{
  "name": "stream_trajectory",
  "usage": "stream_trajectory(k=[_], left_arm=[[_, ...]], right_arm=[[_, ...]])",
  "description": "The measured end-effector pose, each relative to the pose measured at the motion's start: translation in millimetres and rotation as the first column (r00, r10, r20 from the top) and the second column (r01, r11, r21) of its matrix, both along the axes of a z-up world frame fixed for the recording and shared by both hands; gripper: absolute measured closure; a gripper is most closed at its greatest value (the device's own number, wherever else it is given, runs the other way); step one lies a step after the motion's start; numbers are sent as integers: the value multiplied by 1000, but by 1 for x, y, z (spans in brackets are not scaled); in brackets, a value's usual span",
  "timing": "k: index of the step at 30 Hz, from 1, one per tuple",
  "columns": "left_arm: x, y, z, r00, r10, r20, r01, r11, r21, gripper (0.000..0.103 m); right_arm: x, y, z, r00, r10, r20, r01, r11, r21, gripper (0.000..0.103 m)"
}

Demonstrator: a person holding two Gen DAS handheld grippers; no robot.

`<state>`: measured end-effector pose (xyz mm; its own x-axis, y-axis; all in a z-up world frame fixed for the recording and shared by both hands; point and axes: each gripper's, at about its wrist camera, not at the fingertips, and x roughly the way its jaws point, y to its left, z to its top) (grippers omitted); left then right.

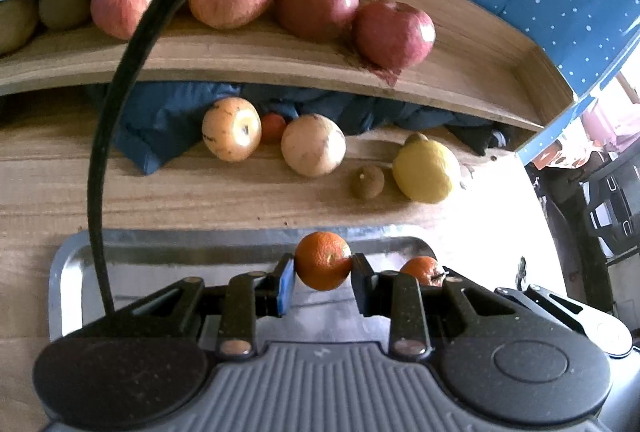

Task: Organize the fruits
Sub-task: 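Lift both held tangerines and carry them over the steel tray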

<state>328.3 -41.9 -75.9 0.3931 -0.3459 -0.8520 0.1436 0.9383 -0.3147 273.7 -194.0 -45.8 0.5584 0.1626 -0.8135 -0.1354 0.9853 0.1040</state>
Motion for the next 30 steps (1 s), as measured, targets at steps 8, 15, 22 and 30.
stream_trajectory(k=[8,15,22,30], left_arm=[[-16,-3,4,1000,0,-1,0,1000,0,70],[-32,-3,6,1000,8,-7,-8,1000,5,70],[-51,-3,5,999,31,-15,-31,999,8,70],[-75,-1,3,998,54,-17,-54,998,12,70]], right_arm=[[-26,-3,4,1000,9,2,-9,1000,-1,72],[-44,-1,5,1000,21,-3,-21,1000,2,72],[-60,-1,4,999,47,-11,-46,999,5,72],[-78,-3,3,997,80,-22,-80,997,13,72]])
